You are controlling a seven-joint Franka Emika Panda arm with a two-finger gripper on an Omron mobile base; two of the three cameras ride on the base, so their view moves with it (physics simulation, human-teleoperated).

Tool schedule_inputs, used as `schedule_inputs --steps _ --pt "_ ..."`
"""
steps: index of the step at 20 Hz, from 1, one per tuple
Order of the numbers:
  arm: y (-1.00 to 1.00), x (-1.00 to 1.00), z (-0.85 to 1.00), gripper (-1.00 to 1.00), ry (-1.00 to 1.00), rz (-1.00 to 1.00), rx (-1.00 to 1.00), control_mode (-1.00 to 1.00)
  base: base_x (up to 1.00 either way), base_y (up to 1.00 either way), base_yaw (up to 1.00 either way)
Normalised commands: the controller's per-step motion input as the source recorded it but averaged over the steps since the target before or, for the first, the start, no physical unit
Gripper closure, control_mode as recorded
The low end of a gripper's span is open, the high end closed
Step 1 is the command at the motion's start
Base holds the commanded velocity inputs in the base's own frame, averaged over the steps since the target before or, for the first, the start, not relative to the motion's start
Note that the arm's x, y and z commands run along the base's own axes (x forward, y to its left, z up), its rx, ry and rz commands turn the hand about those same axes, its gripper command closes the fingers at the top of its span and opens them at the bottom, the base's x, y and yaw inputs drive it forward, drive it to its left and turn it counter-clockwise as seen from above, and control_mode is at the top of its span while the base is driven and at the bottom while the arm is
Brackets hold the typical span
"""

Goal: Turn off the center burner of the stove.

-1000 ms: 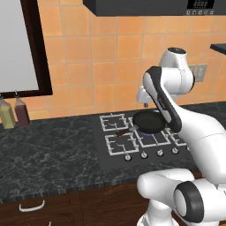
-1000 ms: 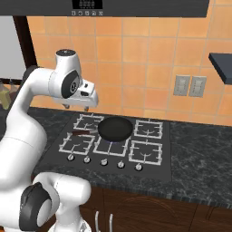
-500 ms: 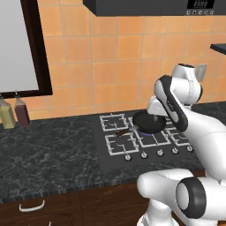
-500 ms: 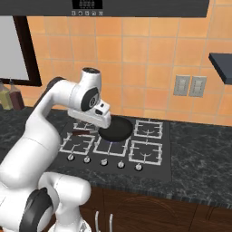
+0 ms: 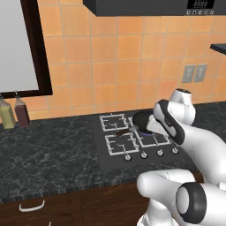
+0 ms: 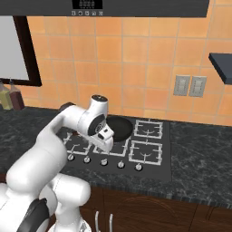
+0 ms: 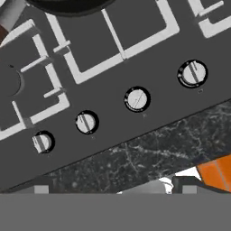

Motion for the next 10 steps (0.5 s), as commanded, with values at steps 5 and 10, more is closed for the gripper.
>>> schedule_inputs --steps 5,10 --pt "-0.03 0.04 -0.71 -1.0 0.06 -0.28 0.01 -1.0 0.0 0.0 0.0" --pt "-0.16 0.28 -0.28 -1.0 0.03 -0.04 0.0 -1.0 0.0 0.0 0.0"
